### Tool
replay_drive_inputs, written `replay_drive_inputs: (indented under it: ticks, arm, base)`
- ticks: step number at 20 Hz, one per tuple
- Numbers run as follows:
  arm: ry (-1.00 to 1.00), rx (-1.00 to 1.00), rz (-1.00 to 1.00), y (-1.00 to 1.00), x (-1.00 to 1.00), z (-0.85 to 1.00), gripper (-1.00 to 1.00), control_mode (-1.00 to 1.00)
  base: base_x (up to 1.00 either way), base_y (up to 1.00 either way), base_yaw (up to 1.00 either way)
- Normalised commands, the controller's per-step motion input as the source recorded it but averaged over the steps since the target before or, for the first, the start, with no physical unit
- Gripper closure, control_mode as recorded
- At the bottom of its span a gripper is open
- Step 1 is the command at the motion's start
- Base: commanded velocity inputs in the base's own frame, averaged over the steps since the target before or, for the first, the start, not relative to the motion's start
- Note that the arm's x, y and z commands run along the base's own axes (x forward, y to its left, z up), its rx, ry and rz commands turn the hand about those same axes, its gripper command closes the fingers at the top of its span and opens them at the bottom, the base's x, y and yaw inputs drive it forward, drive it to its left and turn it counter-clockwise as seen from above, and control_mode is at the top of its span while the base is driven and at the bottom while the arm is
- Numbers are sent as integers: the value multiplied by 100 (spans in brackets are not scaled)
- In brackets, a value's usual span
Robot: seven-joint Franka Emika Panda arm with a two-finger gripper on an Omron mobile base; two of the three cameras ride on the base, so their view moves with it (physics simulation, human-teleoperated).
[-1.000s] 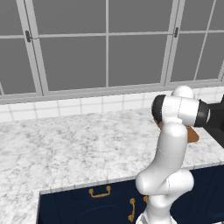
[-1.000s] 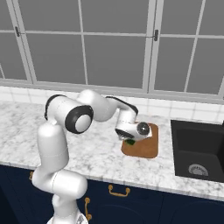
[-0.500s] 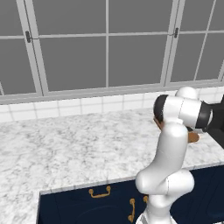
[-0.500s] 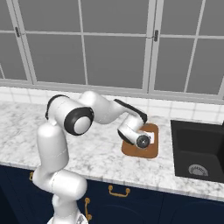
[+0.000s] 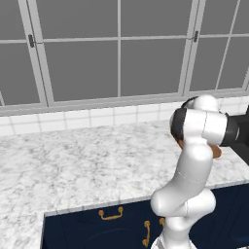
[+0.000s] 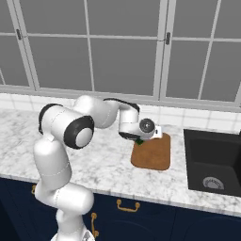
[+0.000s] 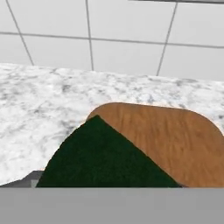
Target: Pick up the sponge from the counter and clean the cutting board by briefly scrubbing or pressing down on the cutting board. Once finished, release the sponge.
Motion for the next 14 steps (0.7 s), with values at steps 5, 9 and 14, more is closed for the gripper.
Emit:
replay_drive_inputs:
  ticks: [5,9,14]
  arm:
    - [-20,0,0,-1,23,-47,100,-100]
    - [-25,1,0,-8,-1,-85,100,-100]
    - [-16,0,0,0,7,-82,100,-100]
  base:
    - [0,0,0]
    - [0,0,0]
    - [0,0,0]
